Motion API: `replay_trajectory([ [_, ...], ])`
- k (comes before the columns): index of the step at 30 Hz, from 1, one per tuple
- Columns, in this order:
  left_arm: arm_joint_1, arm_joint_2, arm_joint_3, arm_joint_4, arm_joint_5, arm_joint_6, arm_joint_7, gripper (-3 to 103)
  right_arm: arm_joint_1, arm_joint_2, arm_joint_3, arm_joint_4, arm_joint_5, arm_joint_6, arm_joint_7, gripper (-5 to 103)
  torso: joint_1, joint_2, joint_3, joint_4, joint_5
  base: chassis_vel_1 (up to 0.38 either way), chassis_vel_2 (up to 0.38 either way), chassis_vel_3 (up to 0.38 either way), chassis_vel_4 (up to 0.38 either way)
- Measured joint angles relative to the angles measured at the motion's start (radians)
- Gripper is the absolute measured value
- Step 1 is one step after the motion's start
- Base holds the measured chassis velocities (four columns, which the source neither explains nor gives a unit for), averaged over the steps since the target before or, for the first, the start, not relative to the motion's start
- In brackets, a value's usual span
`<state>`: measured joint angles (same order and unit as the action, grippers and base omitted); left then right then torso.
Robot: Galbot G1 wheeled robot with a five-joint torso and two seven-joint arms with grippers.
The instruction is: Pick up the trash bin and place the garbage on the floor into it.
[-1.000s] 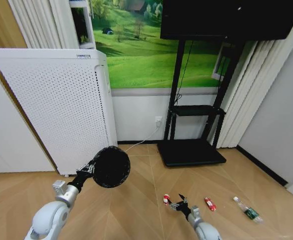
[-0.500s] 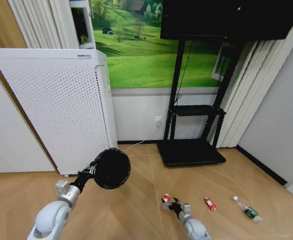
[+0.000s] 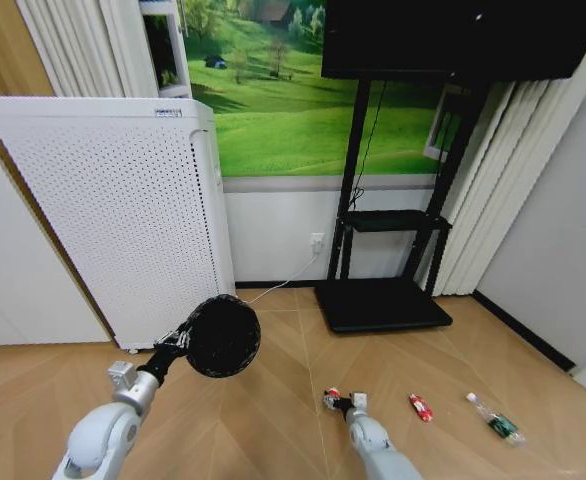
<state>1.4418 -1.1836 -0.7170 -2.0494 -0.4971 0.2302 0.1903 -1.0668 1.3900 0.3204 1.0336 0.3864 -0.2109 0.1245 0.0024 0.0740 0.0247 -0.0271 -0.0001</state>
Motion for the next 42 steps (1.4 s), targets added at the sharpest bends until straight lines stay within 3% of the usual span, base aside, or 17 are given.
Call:
replay_trajectory([
  [9, -0.004, 0.018, -0.005, 0.005, -0.008, 0.000, 0.002, 7, 0.016, 0.035, 0.014, -0.040, -0.002, 0.007, 0.050, 103, 0.000, 0.000, 0.000, 0.0000, 0.0001, 0.000, 0.000, 0.000, 0.000],
  [17, -0.005, 0.025, -0.010, 0.008, -0.017, 0.000, 0.002, 7, 0.024, 0.048, 0.015, -0.066, -0.008, 0.023, 0.071, 79, 0.000, 0.000, 0.000, 0.0001, 0.0000, 0.000, 0.000, 0.000, 0.000],
  [19, -0.007, 0.027, -0.011, 0.009, -0.020, 0.000, 0.003, 7, 0.021, 0.049, 0.016, -0.067, -0.013, 0.025, 0.072, 68, 0.000, 0.000, 0.000, 0.0001, 0.0001, 0.000, 0.000, 0.000, 0.000],
  [22, -0.008, 0.027, -0.011, 0.010, -0.020, 0.000, 0.003, 7, 0.018, 0.050, 0.018, -0.067, -0.013, 0.027, 0.073, 62, 0.000, 0.000, 0.000, 0.0000, 0.0001, 0.000, 0.000, 0.000, 0.000],
  [28, -0.003, 0.019, -0.020, 0.013, -0.018, -0.003, 0.013, 7, -0.004, 0.046, 0.035, -0.051, -0.013, 0.039, 0.072, 38, 0.000, 0.000, 0.000, 0.0000, 0.0000, 0.000, 0.000, 0.000, 0.000],
  [36, 0.000, 0.015, -0.025, 0.023, -0.010, -0.006, 0.019, 7, -0.036, 0.037, 0.047, -0.014, -0.009, 0.062, 0.071, 32, 0.000, 0.000, 0.000, 0.0000, 0.0003, 0.000, 0.000, 0.000, 0.000],
  [42, -0.027, 0.003, 0.000, 0.063, 0.000, -0.009, 0.016, 7, -0.122, 0.002, 0.110, 0.180, 0.030, 0.061, 0.033, 32, 0.000, 0.000, 0.000, 0.0002, 0.0003, 0.000, 0.000, 0.000, 0.000],
])
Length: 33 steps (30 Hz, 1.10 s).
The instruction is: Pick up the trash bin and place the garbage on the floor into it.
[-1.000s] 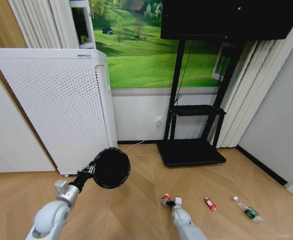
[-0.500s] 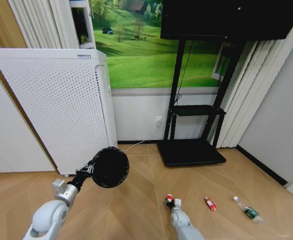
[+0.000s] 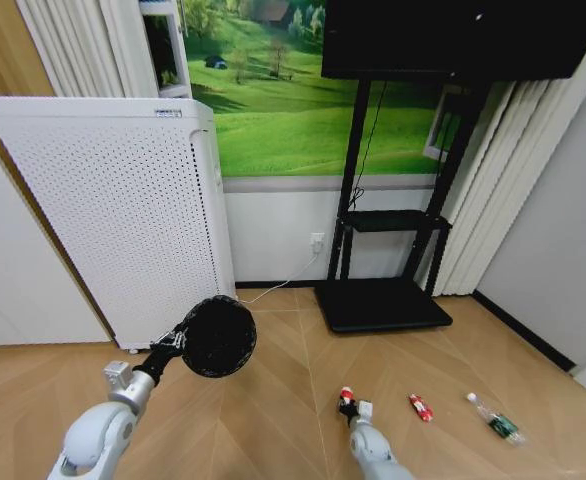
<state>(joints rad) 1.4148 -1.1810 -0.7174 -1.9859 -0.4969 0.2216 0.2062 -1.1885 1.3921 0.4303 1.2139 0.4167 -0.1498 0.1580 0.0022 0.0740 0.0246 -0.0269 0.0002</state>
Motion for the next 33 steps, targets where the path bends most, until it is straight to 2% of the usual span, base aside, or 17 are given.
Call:
replay_trajectory([
  [1, 0.000, 0.000, 0.000, 0.000, 0.000, 0.000, 0.000, 7, 0.000, 0.000, 0.000, 0.000, 0.000, 0.000, 0.000, 32, 0.000, 0.000, 0.000, 0.0000, 0.0000, 0.000, 0.000, 0.000, 0.000],
  [4, -0.049, -0.004, 0.071, 0.040, 0.015, 0.000, -0.012, 7, -0.093, -0.035, 0.061, 0.176, 0.044, -0.005, -0.052, 32, 0.000, 0.000, 0.000, -0.0004, -0.0001, 0.000, 0.000, 0.000, 0.000],
  [6, -0.064, -0.005, 0.094, 0.049, 0.020, 0.000, -0.018, 7, -0.110, -0.044, 0.070, 0.207, 0.053, -0.007, -0.057, 32, 0.000, 0.000, 0.000, -0.0005, -0.0001, 0.000, 0.000, 0.000, 0.000],
  [8, -0.107, -0.014, 0.156, 0.075, 0.036, 0.000, -0.036, 7, -0.148, -0.072, 0.093, 0.303, 0.073, -0.009, -0.064, 32, 0.000, 0.000, 0.000, -0.0007, -0.0002, 0.000, 0.000, 0.000, 0.000],
  [10, -0.116, -0.021, 0.173, 0.081, 0.041, 0.001, -0.045, 7, -0.153, -0.080, 0.096, 0.335, 0.081, -0.010, -0.064, 32, 0.000, 0.000, 0.000, -0.0010, -0.0002, 0.000, 0.000, 0.000, 0.000],
  [12, -0.124, -0.041, 0.198, 0.092, 0.051, 0.001, -0.063, 7, -0.153, -0.099, 0.092, 0.403, 0.102, -0.020, -0.072, 32, 0.000, 0.000, 0.000, 0.0001, 0.0000, 0.000, 0.000, 0.000, 0.000],
  [14, -0.130, -0.048, 0.211, 0.103, 0.053, 0.001, -0.072, 7, -0.153, -0.106, 0.089, 0.436, 0.112, -0.026, -0.082, 32, 0.000, 0.000, 0.000, 0.0003, 0.0000, 0.000, 0.000, 0.000, 0.000],
  [17, -0.192, -0.060, 0.272, 0.191, 0.064, -0.008, -0.087, 7, -0.169, -0.120, 0.083, 0.552, 0.121, -0.037, -0.116, 32, 0.000, 0.000, 0.000, 0.0002, -0.0003, 0.000, 0.000, 0.000, 0.000],
  [18, -0.192, -0.060, 0.272, 0.191, 0.064, -0.008, -0.087, 7, -0.169, -0.120, 0.083, 0.552, 0.121, -0.037, -0.116, 32, 0.000, 0.000, 0.000, 0.0002, -0.0003, 0.000, 0.000, 0.000, 0.000],
  [21, -0.282, -0.088, 0.352, 0.312, 0.091, -0.019, -0.088, 7, -0.167, -0.107, 0.061, 0.632, 0.092, -0.054, -0.130, 32, 0.000, 0.000, 0.000, -0.0002, 0.0000, 0.000, 0.000, 0.000, 0.000],
  [23, -0.303, -0.098, 0.374, 0.335, 0.095, -0.019, -0.090, 7, -0.161, -0.102, 0.052, 0.646, 0.084, -0.061, -0.131, 32, 0.000, 0.000, 0.000, -0.0003, -0.0001, 0.000, 0.000, 0.000, 0.000],
  [24, -0.348, -0.122, 0.427, 0.375, 0.103, -0.020, -0.098, 7, -0.144, -0.096, 0.030, 0.672, 0.076, -0.082, -0.130, 32, 0.000, 0.000, 0.000, -0.0001, 0.0000, 0.000, 0.000, 0.000, 0.000],
  [27, -0.366, -0.132, 0.451, 0.388, 0.105, -0.020, -0.103, 7, -0.136, -0.095, 0.020, 0.683, 0.075, -0.093, -0.129, 32, 0.000, 0.000, 0.000, -0.0002, -0.0002, 0.000, 0.000, 0.000, 0.000],
  [29, -0.431, -0.162, 0.543, 0.422, 0.106, -0.020, -0.122, 7, -0.113, -0.106, -0.022, 0.720, 0.074, -0.132, -0.122, 32, 0.000, 0.000, 0.000, -0.0003, -0.0003, 0.000, 0.000, 0.000, 0.000],
  [33, -0.460, -0.172, 0.585, 0.433, 0.104, -0.020, -0.132, 7, -0.106, -0.117, -0.047, 0.724, 0.072, -0.144, -0.117, 32, 0.000, 0.000, 0.000, -0.0003, -0.0001, 0.000, 0.000, 0.000, 0.000],
])
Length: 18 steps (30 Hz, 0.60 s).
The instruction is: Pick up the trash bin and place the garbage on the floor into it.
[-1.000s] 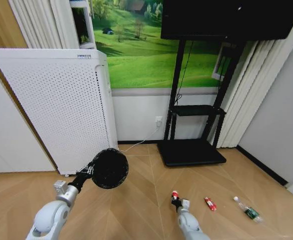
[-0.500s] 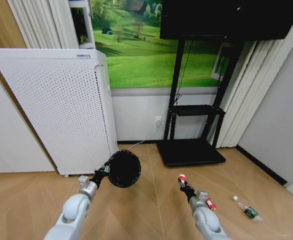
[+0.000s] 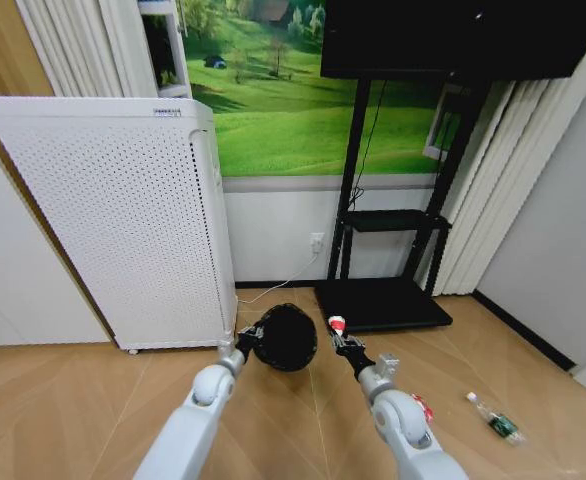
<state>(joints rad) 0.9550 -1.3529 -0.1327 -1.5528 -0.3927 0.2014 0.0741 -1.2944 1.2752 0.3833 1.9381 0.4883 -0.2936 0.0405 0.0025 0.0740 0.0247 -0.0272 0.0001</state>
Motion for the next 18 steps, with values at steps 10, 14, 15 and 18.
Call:
replay_trajectory([
  [10, -0.069, -0.034, 0.103, 0.025, -0.011, 0.007, -0.021, 7, 0.047, 0.020, -0.140, -0.079, -0.090, -0.026, 0.019, 32, 0.000, 0.000, 0.000, 0.0003, 0.0001, 0.000, 0.000, 0.000, 0.000],
  [14, -0.068, -0.034, 0.108, 0.017, -0.017, 0.011, -0.027, 7, 0.065, 0.028, -0.148, -0.101, -0.106, -0.031, 0.019, 30, 0.000, 0.000, 0.000, -0.0002, -0.0002, 0.000, 0.000, 0.000, 0.000],
  [15, -0.065, -0.031, 0.110, 0.005, -0.023, 0.014, -0.029, 7, 0.092, 0.035, -0.154, -0.121, -0.128, -0.030, 0.022, 41, 0.000, 0.000, 0.000, 0.0004, 0.0001, 0.000, 0.000, 0.000, 0.000],
  [18, -0.055, -0.022, 0.109, -0.002, -0.026, 0.017, -0.030, 7, 0.114, 0.036, -0.153, -0.119, -0.164, -0.026, 0.029, 52, 0.000, 0.000, 0.000, 0.0003, -0.0002, 0.000, 0.000, 0.000, 0.000],
])
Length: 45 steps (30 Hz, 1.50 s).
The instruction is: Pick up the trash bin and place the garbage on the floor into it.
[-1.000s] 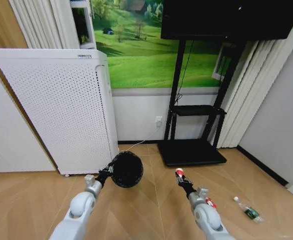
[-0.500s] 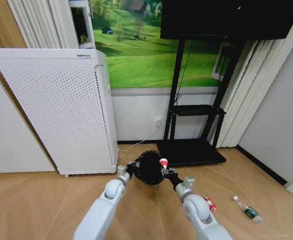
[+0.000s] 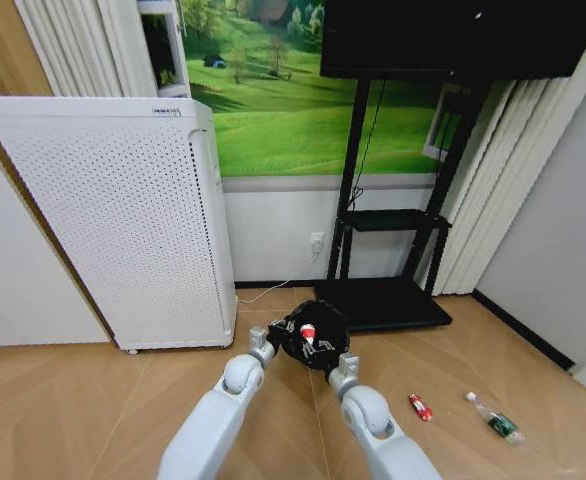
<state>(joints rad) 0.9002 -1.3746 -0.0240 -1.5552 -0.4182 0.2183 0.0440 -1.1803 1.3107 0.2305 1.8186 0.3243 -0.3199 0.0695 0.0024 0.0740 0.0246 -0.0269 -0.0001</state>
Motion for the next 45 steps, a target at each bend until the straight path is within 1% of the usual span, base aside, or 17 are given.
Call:
replay_trajectory([
  [1, 0.001, 0.000, -0.002, -0.001, 0.000, 0.000, 0.000, 7, 0.001, 0.000, 0.004, 0.004, -0.005, 0.001, 0.006, 57, 0.000, 0.000, 0.000, 0.0000, 0.0000, 0.000, 0.000, 0.000, 0.000],
  [3, 0.002, 0.001, -0.004, -0.001, 0.000, 0.000, 0.000, 7, 0.001, 0.001, 0.012, 0.009, -0.007, 0.001, 0.011, 57, 0.000, 0.000, 0.000, 0.0000, 0.0001, 0.000, 0.000, 0.000, 0.000],
  [4, 0.002, 0.002, -0.005, -0.002, 0.000, 0.000, 0.001, 7, -0.005, 0.002, 0.030, 0.021, -0.006, 0.001, 0.014, 70, 0.000, 0.000, 0.000, -0.0001, 0.0000, 0.000, 0.000, 0.000, 0.000],
  [6, 0.002, 0.002, -0.006, -0.003, 0.000, 0.000, 0.002, 7, -0.013, 0.001, 0.043, 0.032, -0.004, -0.001, 0.015, 70, 0.000, 0.000, 0.000, -0.0002, 0.0001, 0.000, 0.000, 0.000, 0.000],
  [8, 0.003, 0.001, -0.006, -0.003, 0.001, 0.000, 0.003, 7, -0.030, -0.005, 0.056, 0.047, 0.001, -0.004, 0.015, 80, 0.000, 0.000, 0.000, -0.0003, 0.0001, 0.000, 0.000, 0.000, 0.000],
  [9, 0.003, 0.001, -0.006, -0.003, 0.001, 0.000, 0.003, 7, -0.030, -0.005, 0.056, 0.047, 0.001, -0.004, 0.015, 80, 0.000, 0.000, 0.000, -0.0003, 0.0001, 0.000, 0.000, 0.000, 0.000],
  [12, 0.007, 0.001, -0.006, -0.011, 0.000, 0.001, 0.003, 7, -0.047, -0.005, 0.104, 0.055, 0.021, 0.002, 0.030, 95, 0.000, 0.000, 0.000, -0.0003, 0.0000, 0.000, 0.000, 0.000, 0.000],
  [13, 0.007, 0.001, -0.006, -0.011, 0.000, 0.001, 0.003, 7, -0.047, -0.005, 0.104, 0.055, 0.021, 0.002, 0.030, 95, 0.000, 0.000, 0.000, -0.0003, 0.0000, 0.000, 0.000, 0.000, 0.000],
  [14, 0.011, 0.006, -0.009, -0.018, -0.001, 0.002, 0.003, 7, -0.054, -0.005, 0.126, 0.058, 0.032, 0.007, 0.043, 99, 0.000, 0.000, 0.000, -0.0003, 0.0001, 0.000, 0.000, 0.000, 0.000],
  [16, 0.029, 0.029, -0.032, -0.043, -0.006, 0.006, 0.002, 7, -0.075, -0.007, 0.186, 0.065, 0.046, 0.026, 0.078, 100, 0.000, 0.000, 0.000, -0.0004, 0.0001, 0.000, 0.000, 0.000, 0.000],
  [17, 0.029, 0.029, -0.032, -0.043, -0.006, 0.006, 0.002, 7, -0.075, -0.007, 0.186, 0.065, 0.046, 0.026, 0.078, 100, 0.000, 0.000, 0.000, -0.0004, 0.0001, 0.000, 0.000, 0.000, 0.000],
  [19, 0.054, 0.049, -0.063, -0.068, -0.009, 0.009, 0.001, 7, -0.086, -0.013, 0.225, 0.065, 0.048, 0.034, 0.088, 100, 0.000, 0.000, 0.000, -0.0004, 0.0000, 0.000, 0.000, 0.000, 0.000],
  [20, 0.071, 0.060, -0.085, -0.084, -0.009, 0.010, 0.001, 7, -0.086, -0.016, 0.239, 0.057, 0.048, 0.042, 0.090, 100, 0.000, 0.000, 0.000, 0.0001, 0.0000, 0.000, 0.000, 0.000, 0.000],
  [22, 0.090, 0.070, -0.106, -0.103, -0.009, 0.011, 0.001, 7, -0.089, -0.018, 0.258, 0.045, 0.048, 0.049, 0.096, 100, 0.000, 0.000, 0.000, 0.0003, 0.0001, 0.000, 0.000, 0.000, 0.000],
  [28, 0.142, 0.104, -0.153, -0.169, -0.015, 0.017, 0.002, 7, -0.108, -0.025, 0.312, 0.017, 0.049, 0.057, 0.105, 100, 0.000, 0.000, 0.000, -0.0003, -0.0001, 0.000, 0.000, 0.000, 0.000],
  [36, 0.177, 0.138, -0.193, -0.216, -0.018, 0.018, 0.004, 7, -0.123, -0.021, 0.301, 0.015, 0.051, 0.062, 0.078, 100, 0.000, 0.000, 0.000, 0.0000, 0.0001, 0.000, 0.000, 0.000, 0.000],
  [45, 0.191, 0.141, -0.206, -0.234, -0.019, 0.018, 0.005, 7, -0.125, -0.010, 0.285, 0.017, 0.045, 0.055, 0.061, 100, 0.000, 0.000, 0.000, -0.0001, 0.0002, -0.116, -0.107, 0.100, 0.107],
])
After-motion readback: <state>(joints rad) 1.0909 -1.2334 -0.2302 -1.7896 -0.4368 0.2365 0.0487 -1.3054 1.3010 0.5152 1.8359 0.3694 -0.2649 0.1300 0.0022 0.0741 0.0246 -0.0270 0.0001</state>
